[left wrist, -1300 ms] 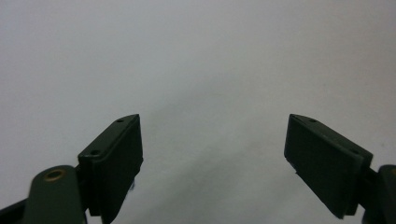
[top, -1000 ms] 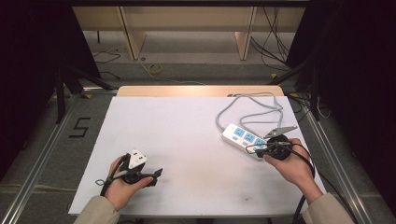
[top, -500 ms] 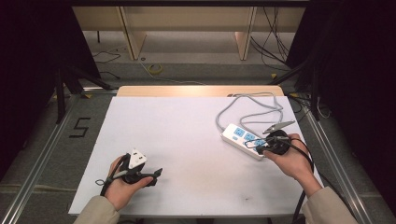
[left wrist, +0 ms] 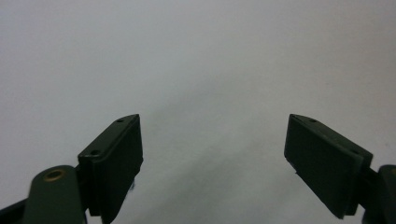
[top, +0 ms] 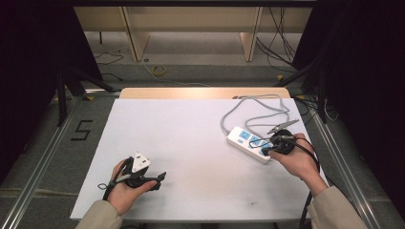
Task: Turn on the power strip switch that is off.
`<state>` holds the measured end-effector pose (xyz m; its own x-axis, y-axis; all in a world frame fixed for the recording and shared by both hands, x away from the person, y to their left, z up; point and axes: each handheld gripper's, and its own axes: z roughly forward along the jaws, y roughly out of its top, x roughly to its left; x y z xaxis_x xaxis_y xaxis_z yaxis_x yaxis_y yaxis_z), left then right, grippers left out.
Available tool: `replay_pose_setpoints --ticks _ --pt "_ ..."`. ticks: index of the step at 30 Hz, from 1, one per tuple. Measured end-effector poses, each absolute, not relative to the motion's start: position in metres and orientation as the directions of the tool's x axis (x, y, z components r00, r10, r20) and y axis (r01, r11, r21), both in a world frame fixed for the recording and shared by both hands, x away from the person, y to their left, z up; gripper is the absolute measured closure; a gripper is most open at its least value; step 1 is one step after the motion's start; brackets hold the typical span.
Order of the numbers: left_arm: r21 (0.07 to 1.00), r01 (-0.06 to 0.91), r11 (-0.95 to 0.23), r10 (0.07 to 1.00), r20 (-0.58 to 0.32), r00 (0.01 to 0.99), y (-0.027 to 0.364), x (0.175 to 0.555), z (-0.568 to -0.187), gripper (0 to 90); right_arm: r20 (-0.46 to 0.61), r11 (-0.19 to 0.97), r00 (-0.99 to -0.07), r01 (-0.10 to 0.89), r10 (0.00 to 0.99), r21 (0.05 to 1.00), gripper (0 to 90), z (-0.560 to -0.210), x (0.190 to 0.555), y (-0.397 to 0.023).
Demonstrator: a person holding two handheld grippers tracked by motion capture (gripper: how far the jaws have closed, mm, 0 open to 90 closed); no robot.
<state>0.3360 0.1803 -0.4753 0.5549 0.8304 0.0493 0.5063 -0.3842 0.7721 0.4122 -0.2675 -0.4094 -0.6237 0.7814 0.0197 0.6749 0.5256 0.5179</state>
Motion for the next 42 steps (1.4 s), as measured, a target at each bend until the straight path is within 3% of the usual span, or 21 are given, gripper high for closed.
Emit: replay_pose_setpoints --ticks 42 --pt "0.767 0.506 -0.396 0.829 0.061 0.556 0.180 0.336 -0.476 19.1 0.017 0.568 -0.636 0.700 0.771 0.433 90.0 -0.408 0.435 -0.260"
